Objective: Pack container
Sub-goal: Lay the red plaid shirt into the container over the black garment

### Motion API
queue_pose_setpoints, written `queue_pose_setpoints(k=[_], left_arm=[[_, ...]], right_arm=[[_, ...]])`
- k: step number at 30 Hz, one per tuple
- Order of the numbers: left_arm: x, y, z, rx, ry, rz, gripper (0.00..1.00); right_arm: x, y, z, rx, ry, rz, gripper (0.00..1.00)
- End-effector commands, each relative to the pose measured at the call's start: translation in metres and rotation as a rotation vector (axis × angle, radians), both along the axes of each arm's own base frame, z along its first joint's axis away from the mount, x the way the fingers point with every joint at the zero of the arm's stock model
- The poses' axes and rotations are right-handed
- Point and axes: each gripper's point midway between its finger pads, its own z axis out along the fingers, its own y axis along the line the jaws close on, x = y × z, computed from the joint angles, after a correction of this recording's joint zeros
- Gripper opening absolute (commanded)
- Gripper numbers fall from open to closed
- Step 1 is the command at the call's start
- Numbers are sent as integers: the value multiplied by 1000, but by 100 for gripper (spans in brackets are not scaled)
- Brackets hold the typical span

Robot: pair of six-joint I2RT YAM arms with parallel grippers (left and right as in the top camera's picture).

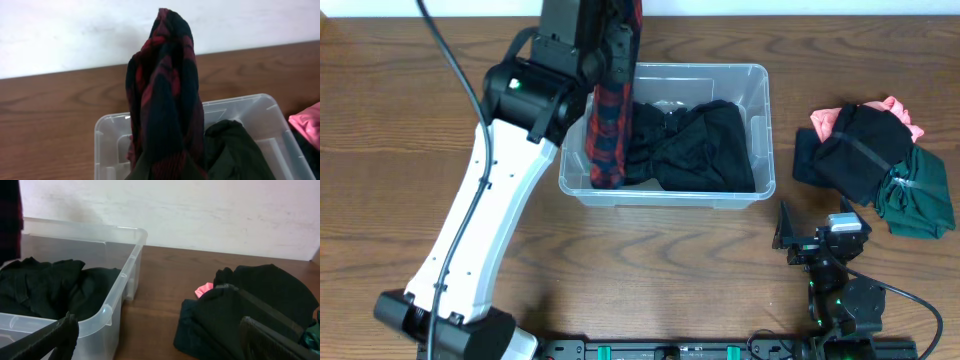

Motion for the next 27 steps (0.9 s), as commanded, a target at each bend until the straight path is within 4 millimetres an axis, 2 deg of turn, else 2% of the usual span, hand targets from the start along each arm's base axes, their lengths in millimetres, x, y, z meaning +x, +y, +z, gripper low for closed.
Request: queue_pose_setpoints(k=[1, 9, 12, 17, 23, 24, 26, 27], left_arm=[[1, 3, 21, 0, -58, 4, 6], [0, 3, 17, 8, -46, 1, 6], [-3, -5, 12, 16, -31, -18, 6], [-9, -40, -10, 39, 11, -94, 6], [-18, -93, -52, 84, 91, -197, 6], [-20, -100, -59, 91, 102, -211, 11], [-23, -112, -70, 105, 121, -235, 45], [-25, -116, -73, 109, 127, -242, 57]], right_arm=[[0, -2, -1, 3, 1, -8, 99], [0, -2, -1, 3, 0, -8, 99], [0, -2, -1, 3, 0, -9, 99], [0, -2, -1, 3, 0, -9, 99], [0, -2, -1, 3, 0, -8, 99], [0, -2, -1, 3, 0, -8, 99], [0, -2, -1, 3, 0, -8, 99], [0, -2, -1, 3, 0, -8, 99]])
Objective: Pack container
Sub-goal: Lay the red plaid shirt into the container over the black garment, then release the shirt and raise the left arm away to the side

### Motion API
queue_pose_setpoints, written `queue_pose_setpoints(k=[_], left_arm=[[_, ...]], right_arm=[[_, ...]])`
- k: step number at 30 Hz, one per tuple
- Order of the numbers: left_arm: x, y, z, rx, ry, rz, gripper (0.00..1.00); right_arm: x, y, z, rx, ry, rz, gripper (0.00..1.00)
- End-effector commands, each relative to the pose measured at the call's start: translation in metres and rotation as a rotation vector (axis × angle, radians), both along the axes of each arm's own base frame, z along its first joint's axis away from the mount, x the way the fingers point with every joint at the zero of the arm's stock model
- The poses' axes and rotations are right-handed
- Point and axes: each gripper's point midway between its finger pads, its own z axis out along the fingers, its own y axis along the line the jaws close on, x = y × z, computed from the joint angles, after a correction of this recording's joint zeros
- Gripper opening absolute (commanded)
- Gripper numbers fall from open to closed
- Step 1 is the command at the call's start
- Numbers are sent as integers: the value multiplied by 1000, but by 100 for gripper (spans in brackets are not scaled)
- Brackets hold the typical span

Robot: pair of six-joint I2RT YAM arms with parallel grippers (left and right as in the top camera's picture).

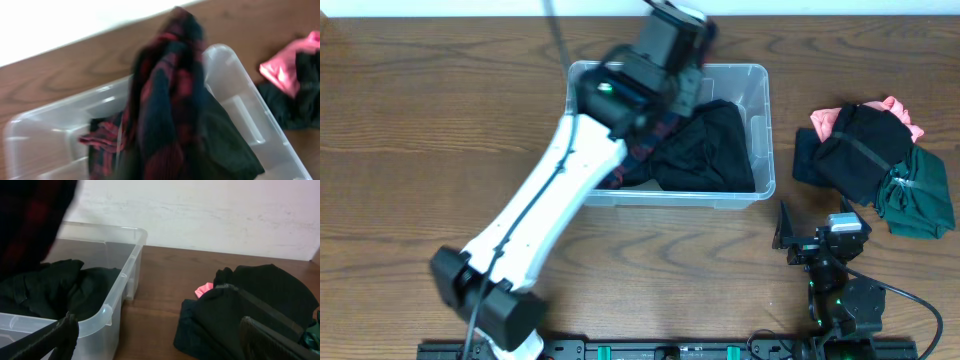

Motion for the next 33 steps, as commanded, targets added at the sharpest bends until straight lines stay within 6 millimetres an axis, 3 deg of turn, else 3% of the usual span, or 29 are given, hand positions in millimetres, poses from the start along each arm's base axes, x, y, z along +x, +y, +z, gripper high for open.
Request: queue_pose_setpoints(k=[1, 7, 9, 13, 17, 20, 24, 26, 27, 33], left_arm=[[-2, -11, -4, 15, -2, -20, 66], [-3, -15, 1, 4, -14, -27, 84], [-3, -15, 3, 1, -20, -27, 86], [-2, -16, 4, -3, -24, -27, 86], [-9, -11, -5, 26, 17, -29, 70], [-14, 2, -10, 78, 44, -27, 69], [-12, 53, 6, 139, 37, 104, 70], [-13, 84, 21, 124, 34, 168, 84], [-14, 100, 30, 113, 29, 206, 96], [-17, 223, 70, 73, -14, 486, 98]], right_arm=[[0, -2, -1, 3, 1, -9, 99], [0, -2, -1, 3, 1, -9, 99], [0, -2, -1, 3, 1, -8, 99], [0, -2, -1, 3, 1, -8, 99], [0, -2, -1, 3, 1, -8, 99], [0, -2, -1, 3, 1, -9, 99], [0, -2, -1, 3, 1, -9, 99], [0, -2, -1, 3, 1, -8, 99], [0, -2, -1, 3, 1, -9, 99], [0, -2, -1, 3, 1, -8, 99]])
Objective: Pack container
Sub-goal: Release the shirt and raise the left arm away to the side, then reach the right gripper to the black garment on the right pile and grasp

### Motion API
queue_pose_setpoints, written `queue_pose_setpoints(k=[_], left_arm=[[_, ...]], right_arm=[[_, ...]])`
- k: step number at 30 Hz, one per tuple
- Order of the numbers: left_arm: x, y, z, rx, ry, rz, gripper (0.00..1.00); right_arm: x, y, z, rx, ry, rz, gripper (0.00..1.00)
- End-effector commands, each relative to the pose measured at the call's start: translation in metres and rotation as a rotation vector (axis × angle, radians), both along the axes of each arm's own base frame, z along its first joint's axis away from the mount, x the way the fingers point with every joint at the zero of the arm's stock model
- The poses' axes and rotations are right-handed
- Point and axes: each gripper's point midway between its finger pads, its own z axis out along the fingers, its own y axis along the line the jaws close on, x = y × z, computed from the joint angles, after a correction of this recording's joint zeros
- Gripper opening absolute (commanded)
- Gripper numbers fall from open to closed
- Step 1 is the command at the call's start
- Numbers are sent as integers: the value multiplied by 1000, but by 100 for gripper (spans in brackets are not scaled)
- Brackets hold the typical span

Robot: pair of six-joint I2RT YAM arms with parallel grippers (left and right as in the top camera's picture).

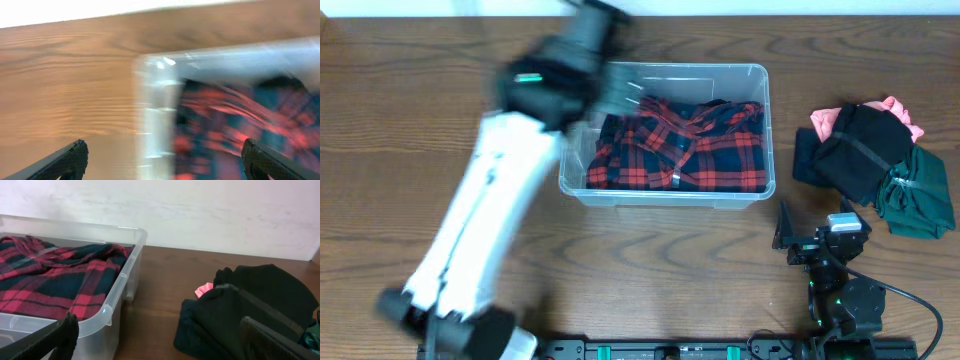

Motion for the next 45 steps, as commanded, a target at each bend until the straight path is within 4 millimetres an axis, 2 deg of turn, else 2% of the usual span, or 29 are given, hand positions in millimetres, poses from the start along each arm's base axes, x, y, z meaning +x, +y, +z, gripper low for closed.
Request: queue_pose_setpoints(k=[1, 7, 10, 15, 20, 28, 33, 37, 41, 45], left_arm=[[-6, 74, 37, -7, -85, 186, 98], [-13, 185, 24, 12, -41, 468, 98], [-22, 229, 16, 16, -19, 580, 98], [-34, 270, 10, 17, 1, 688, 98], [-40, 283, 9, 18, 2, 725, 98], [-40, 284, 9, 18, 3, 726, 98], [-40, 284, 9, 18, 3, 726, 98], [-40, 284, 9, 18, 3, 726, 98], [-40, 284, 9, 18, 3, 726, 98], [-40, 284, 9, 18, 3, 726, 98]], right_arm=[[0, -2, -1, 3, 1, -8, 99], [0, -2, -1, 3, 1, -8, 99], [0, -2, -1, 3, 1, -8, 99], [0, -2, -1, 3, 0, -8, 99], [0, -2, -1, 3, 1, -9, 99], [0, -2, 1, 4, -6, -8, 99], [-1, 10, 24, 67, -93, 62, 99], [-5, 19, 41, 112, -86, 112, 99], [-7, 19, 77, 104, -53, 113, 99], [4, 15, 117, 87, 34, 91, 99]])
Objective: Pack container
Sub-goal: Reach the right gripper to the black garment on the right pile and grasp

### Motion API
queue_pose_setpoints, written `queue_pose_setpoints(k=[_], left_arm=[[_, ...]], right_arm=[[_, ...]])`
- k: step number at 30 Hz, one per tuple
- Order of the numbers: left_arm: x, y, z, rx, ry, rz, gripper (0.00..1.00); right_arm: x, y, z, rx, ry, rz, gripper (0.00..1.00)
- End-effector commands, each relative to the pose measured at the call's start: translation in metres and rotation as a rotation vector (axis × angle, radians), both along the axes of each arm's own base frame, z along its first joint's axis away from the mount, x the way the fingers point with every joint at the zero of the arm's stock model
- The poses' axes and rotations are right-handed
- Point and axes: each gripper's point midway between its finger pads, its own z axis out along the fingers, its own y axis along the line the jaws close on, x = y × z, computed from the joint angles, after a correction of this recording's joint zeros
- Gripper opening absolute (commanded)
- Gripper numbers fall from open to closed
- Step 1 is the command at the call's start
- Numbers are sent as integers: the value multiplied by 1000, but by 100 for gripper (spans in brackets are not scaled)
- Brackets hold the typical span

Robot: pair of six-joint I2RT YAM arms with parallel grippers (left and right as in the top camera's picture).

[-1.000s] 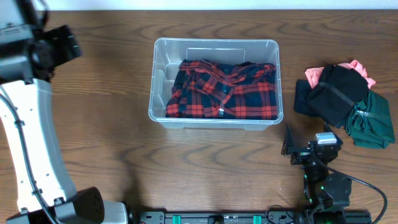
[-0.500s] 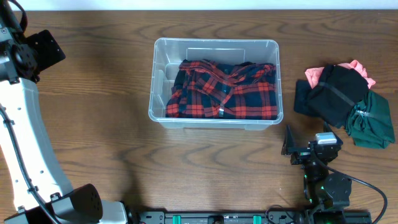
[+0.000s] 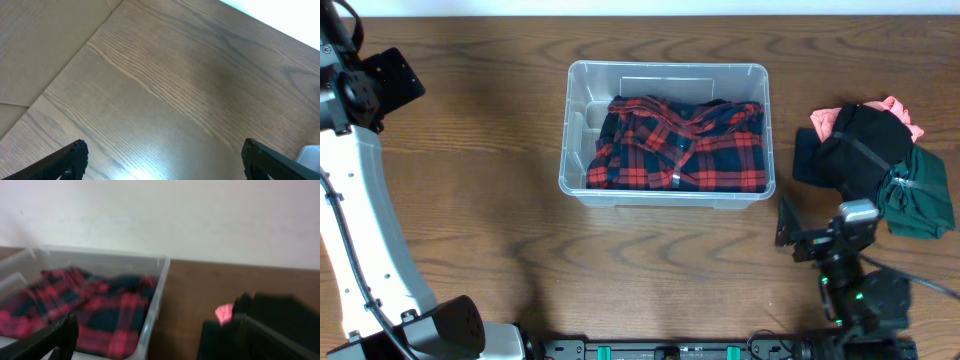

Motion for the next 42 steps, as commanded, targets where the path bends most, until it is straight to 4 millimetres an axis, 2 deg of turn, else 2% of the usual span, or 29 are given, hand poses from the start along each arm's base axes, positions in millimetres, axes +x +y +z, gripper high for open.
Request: queue_pose_setpoints(k=[1, 4, 11, 12, 13, 15, 23, 28, 32, 37, 42], left_arm=[[-3, 2, -1, 0, 5, 17, 98], [-3, 2, -1, 0, 5, 17, 98], [-3, 2, -1, 0, 5, 17, 98], [-3, 2, -1, 0, 5, 17, 98], [-3, 2, -1, 0, 5, 17, 98], [-3, 2, -1, 0, 5, 17, 98], [-3, 2, -1, 0, 5, 17, 98], [-3, 2, -1, 0, 5, 17, 98], [-3, 2, -1, 0, 5, 17, 98], [-3, 2, -1, 0, 5, 17, 98], [-3, 2, -1, 0, 5, 17, 98]], right_arm=[[10, -5, 43, 5, 38, -18, 99], [28, -12, 54, 7, 189, -40, 99], [63, -20, 56, 40, 508, -19, 99], [66, -24, 55, 15, 529, -28, 99], [71, -39, 51, 45, 566, -106, 99], [74, -51, 45, 96, 590, -170, 99], [71, -128, 2, 274, 729, -344, 99], [74, -160, -30, 404, 803, -360, 99], [76, -173, -61, 483, 885, -368, 96], [80, -174, -99, 529, 994, -361, 86], [83, -174, -121, 552, 1054, -355, 80]])
